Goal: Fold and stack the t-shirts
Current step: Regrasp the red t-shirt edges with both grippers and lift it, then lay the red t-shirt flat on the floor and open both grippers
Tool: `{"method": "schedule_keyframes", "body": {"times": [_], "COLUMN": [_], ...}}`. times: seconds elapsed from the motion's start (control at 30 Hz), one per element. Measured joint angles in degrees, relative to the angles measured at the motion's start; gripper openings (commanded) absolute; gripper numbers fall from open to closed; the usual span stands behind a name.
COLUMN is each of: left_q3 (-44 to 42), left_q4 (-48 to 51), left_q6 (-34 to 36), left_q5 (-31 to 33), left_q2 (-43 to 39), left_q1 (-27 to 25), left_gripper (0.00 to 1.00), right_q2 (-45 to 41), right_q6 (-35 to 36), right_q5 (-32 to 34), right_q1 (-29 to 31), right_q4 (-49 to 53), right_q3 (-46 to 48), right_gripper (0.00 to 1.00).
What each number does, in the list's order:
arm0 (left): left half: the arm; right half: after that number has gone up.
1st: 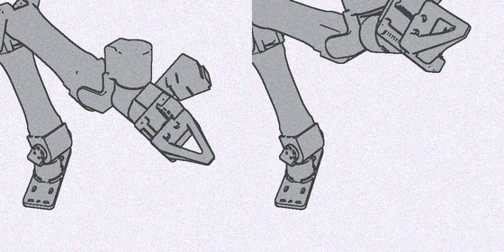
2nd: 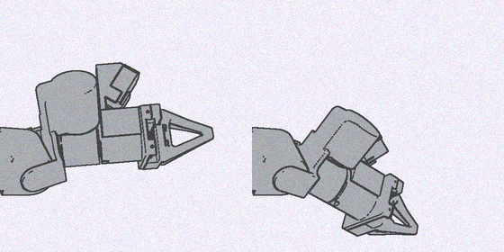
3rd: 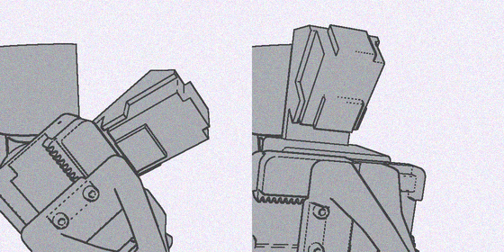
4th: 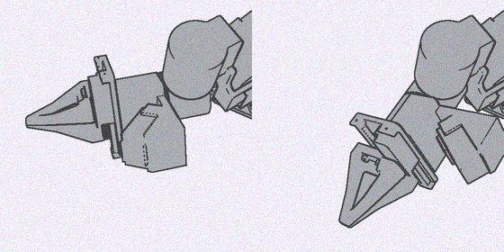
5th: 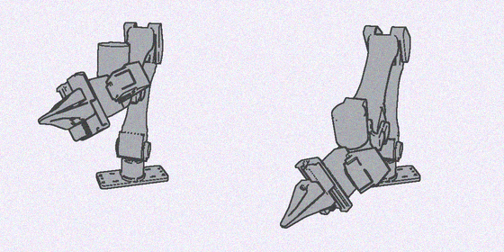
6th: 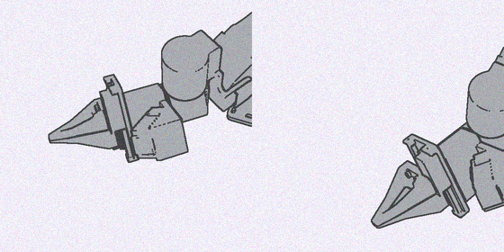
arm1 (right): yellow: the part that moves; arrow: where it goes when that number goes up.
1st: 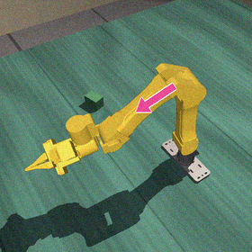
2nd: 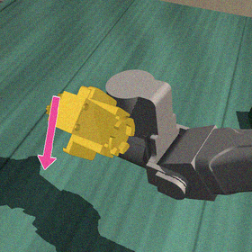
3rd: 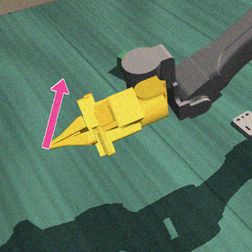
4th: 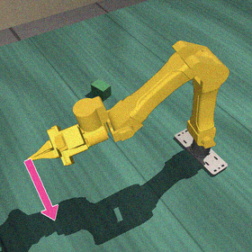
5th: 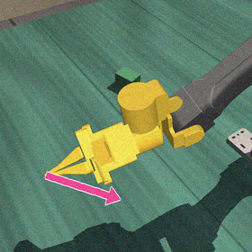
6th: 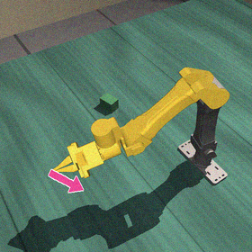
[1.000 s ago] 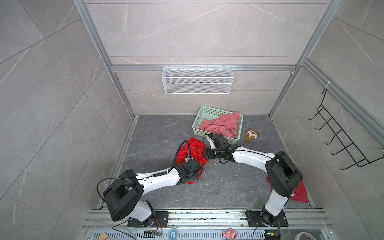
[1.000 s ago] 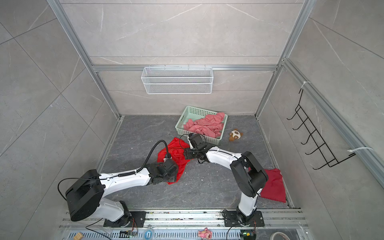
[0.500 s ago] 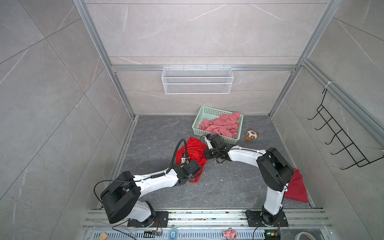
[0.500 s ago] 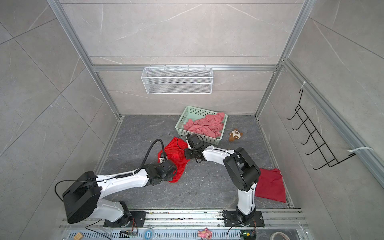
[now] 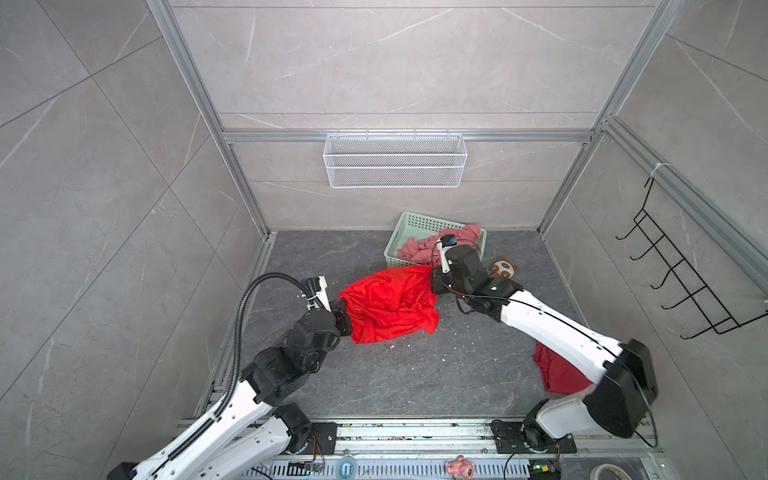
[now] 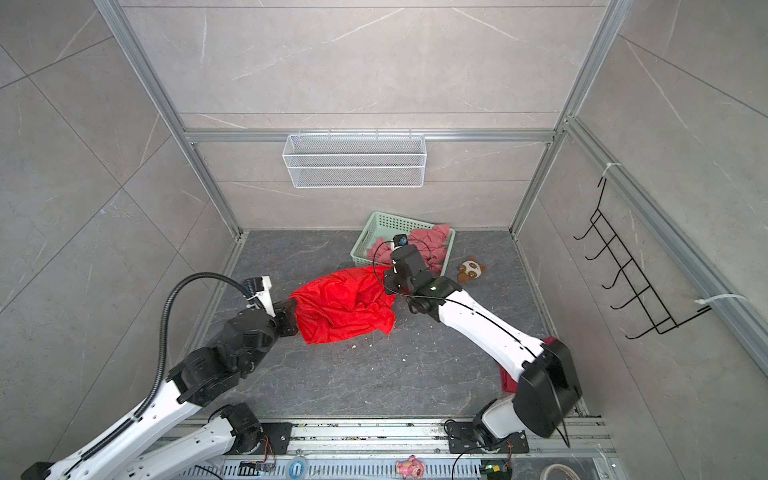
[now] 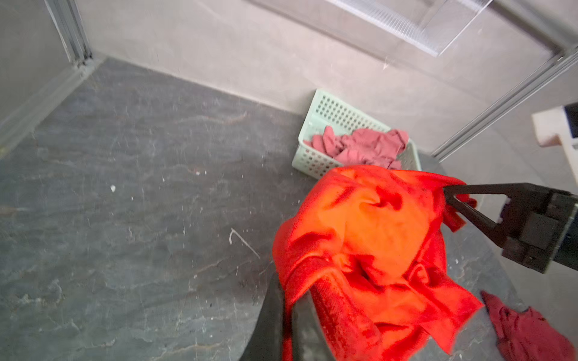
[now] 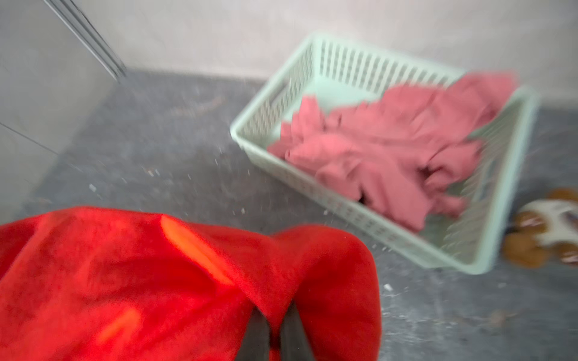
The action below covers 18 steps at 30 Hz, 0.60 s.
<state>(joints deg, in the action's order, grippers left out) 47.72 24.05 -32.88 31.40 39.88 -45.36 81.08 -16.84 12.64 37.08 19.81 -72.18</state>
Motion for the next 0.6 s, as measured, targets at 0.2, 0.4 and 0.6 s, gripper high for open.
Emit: {"method": "schedule_keyframes", "body": {"times": [0.2, 0.4, 0.6], "left_q3": [6.0, 6.8, 2.7], "left_q4": [-1.6, -1.8, -2.8], "left_q6": [8.1, 11.0, 7.8], "left_q5": [-0.4, -1.1, -8.3], "left_q2": [0.1, 5.7, 14.2], "left_q1": [0.4, 2.4, 13.8], "left_gripper": [0.00, 0.00, 0.07], "right_q2": [-8.8, -9.7, -9.7], "right_q6": [2.8, 3.3, 1.7], "right_q5": [0.4, -1.1, 0.1], "right_q1": [0.0, 0.0, 0.0], "right_q4": [6.3, 11.8, 14.3], "right_q3": [-3.1, -1.8, 2.6], "right_gripper": [0.00, 0.35, 0.42]}}
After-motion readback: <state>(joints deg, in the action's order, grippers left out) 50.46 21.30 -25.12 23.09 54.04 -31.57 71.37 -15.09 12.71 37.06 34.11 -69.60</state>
